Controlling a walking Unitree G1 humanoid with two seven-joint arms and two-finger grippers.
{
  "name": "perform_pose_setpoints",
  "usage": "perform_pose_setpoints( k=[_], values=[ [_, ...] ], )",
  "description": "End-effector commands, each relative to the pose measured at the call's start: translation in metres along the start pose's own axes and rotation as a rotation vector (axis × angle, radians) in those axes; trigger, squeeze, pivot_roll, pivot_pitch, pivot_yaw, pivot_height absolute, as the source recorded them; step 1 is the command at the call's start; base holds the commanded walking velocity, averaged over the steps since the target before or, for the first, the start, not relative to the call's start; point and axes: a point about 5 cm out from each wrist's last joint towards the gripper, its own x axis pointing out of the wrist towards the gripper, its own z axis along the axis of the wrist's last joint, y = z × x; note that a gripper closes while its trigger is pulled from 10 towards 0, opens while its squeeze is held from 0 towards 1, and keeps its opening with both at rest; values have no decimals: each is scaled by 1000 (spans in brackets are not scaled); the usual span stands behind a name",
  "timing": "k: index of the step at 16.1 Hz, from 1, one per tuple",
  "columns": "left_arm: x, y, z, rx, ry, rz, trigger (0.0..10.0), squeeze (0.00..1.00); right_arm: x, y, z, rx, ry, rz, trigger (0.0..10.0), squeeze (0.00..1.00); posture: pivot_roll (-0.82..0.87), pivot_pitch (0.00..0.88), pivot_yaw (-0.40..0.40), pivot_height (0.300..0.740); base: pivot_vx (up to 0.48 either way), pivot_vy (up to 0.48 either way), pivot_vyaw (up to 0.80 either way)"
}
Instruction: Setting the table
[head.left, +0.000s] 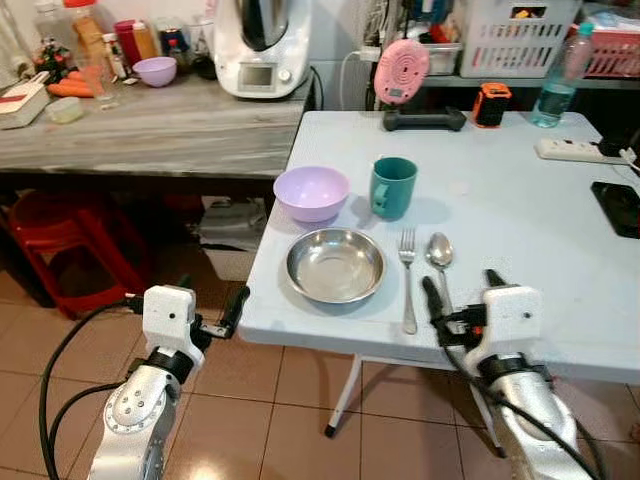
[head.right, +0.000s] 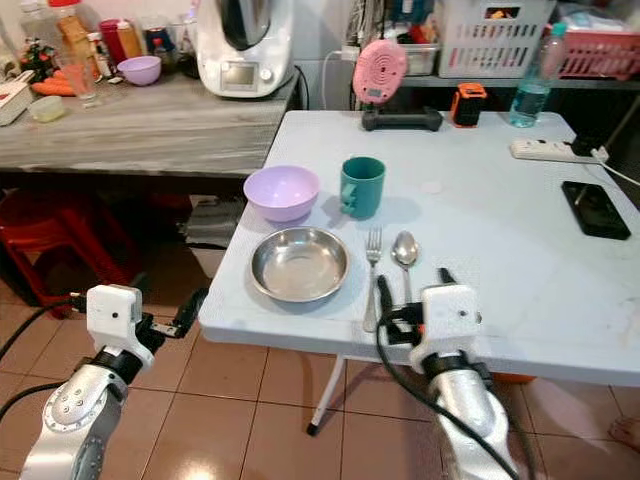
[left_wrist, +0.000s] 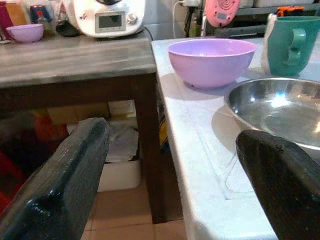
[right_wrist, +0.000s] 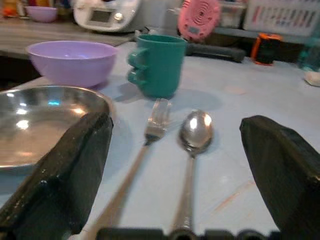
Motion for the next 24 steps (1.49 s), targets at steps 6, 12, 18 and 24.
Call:
perform_pose_setpoints(
  k=[6,12,18,24],
  values=[
    [-3,-12,4,-32,-29,-202,10000,0,15,3,-1,160,30,57,10000,0,10,7,49,740,0,0,0],
    [-9,-11,0,-9,-9,-263,10000,0,38,9,-9,186,115,26,10000,0,13,13,58,740,0,0,0],
    [-10,-8,-4,6,-1,-290,10000,0,65,25,-8,269,159,49,10000,0,23,13,66,740,0,0,0],
    [-11,-10,-7,17,5,-310,10000,0,81,47,-9,313,220,133,10000,0,28,16,64,740,0,0,0]
  ],
)
